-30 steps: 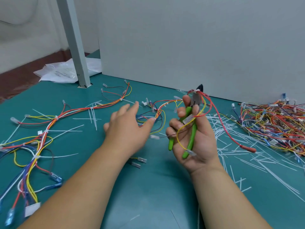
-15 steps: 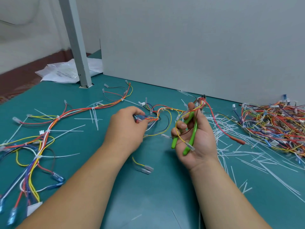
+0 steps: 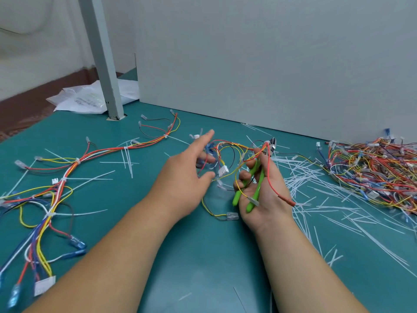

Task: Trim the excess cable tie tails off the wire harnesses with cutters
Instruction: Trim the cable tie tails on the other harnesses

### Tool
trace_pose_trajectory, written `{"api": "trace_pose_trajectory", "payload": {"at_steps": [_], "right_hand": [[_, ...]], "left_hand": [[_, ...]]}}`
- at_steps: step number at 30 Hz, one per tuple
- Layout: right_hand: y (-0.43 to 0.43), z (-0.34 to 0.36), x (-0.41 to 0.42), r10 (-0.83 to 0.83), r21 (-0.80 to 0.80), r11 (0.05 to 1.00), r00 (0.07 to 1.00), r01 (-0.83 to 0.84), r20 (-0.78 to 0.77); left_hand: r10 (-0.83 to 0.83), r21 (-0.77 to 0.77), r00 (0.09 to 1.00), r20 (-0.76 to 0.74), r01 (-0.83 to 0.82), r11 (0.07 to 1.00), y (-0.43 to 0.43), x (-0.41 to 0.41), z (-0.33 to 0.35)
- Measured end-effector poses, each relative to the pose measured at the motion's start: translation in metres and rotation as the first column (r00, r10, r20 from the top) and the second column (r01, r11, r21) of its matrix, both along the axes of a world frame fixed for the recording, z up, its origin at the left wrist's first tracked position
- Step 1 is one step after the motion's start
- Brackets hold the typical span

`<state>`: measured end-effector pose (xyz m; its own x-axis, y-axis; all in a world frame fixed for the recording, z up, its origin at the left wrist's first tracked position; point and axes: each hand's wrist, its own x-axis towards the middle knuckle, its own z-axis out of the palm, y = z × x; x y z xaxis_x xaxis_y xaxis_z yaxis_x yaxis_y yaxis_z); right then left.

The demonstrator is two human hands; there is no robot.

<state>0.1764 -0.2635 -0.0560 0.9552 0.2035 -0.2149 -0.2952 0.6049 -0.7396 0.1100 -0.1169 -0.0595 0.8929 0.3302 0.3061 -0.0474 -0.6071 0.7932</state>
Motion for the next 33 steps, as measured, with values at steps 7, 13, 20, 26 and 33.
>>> {"api": "trace_pose_trajectory", "payload": {"at_steps": [7, 13, 20, 26, 33], "right_hand": [[0.000, -0.002, 0.000, -0.015, 0.017, 1.000, 1.000, 0.015, 0.001], [0.002, -0.003, 0.000, 0.010, -0.012, 1.000, 1.000, -0.010, 0.024], [0.004, -0.002, 0.000, 0.039, -0.058, 0.998, 0.998, -0.037, 0.039], [0.002, 0.003, -0.003, 0.061, 0.015, 0.998, 0.998, -0.061, 0.002], [-0.003, 0.000, 0.003, -0.006, 0.150, 0.989, 0.998, 0.015, -0.062]], "left_hand": [[0.239, 0.113, 0.968, -0.073, -0.230, 0.966, 0.004, -0.001, 0.000], [0.027, -0.064, 0.995, 0.091, -0.022, 0.998, -0.008, -0.005, 0.007], [-0.071, -0.556, 0.974, 0.213, 0.181, 0.812, -0.023, -0.002, 0.008], [-0.195, -0.737, 0.942, 0.272, 0.334, 0.587, -0.023, -0.001, 0.012], [-0.030, -0.602, 0.994, 0.107, 0.089, 0.793, -0.020, 0.002, 0.009]]}}
